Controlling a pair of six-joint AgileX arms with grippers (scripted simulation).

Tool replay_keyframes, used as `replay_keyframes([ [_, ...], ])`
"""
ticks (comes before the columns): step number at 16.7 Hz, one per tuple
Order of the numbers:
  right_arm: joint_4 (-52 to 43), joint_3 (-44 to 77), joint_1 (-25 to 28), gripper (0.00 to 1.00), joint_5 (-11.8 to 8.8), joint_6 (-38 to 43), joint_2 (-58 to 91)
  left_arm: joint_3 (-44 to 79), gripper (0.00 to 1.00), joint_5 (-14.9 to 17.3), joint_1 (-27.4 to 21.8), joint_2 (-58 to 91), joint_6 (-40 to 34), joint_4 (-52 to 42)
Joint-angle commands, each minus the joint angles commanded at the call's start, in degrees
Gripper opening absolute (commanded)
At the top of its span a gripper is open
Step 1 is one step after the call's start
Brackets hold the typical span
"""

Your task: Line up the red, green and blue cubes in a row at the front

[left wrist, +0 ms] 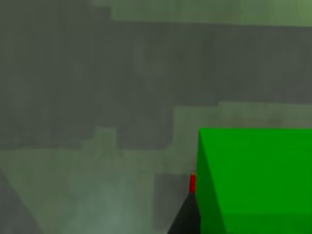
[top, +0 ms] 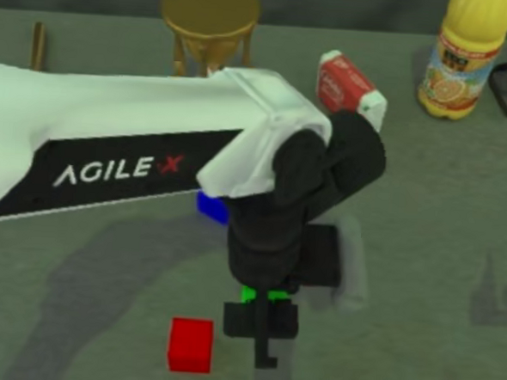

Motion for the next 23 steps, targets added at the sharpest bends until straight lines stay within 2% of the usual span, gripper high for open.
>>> replay_keyframes([
  [7, 0.0, 0.0, 0.0, 1.0, 0.0, 0.0, 0.0, -0.7, 0.0, 0.0, -0.3, 0.4, -0.2, 1.0],
  [13, 0.0, 0.0, 0.0, 1.0, 0.0, 0.0, 0.0, -7.3, 0.0, 0.0, -0.5, 5.1, -0.3, 13.0],
  [18, 0.0, 0.0, 0.0, 1.0, 0.0, 0.0, 0.0, -8.3, 0.0, 0.0, -0.7, 6.0, -0.2, 14.5],
  [23, 0.0, 0.0, 0.0, 1.0, 0.0, 0.0, 0.0, -8.3, 0.38, 0.0, -0.7, 6.0, -0.2, 14.5],
])
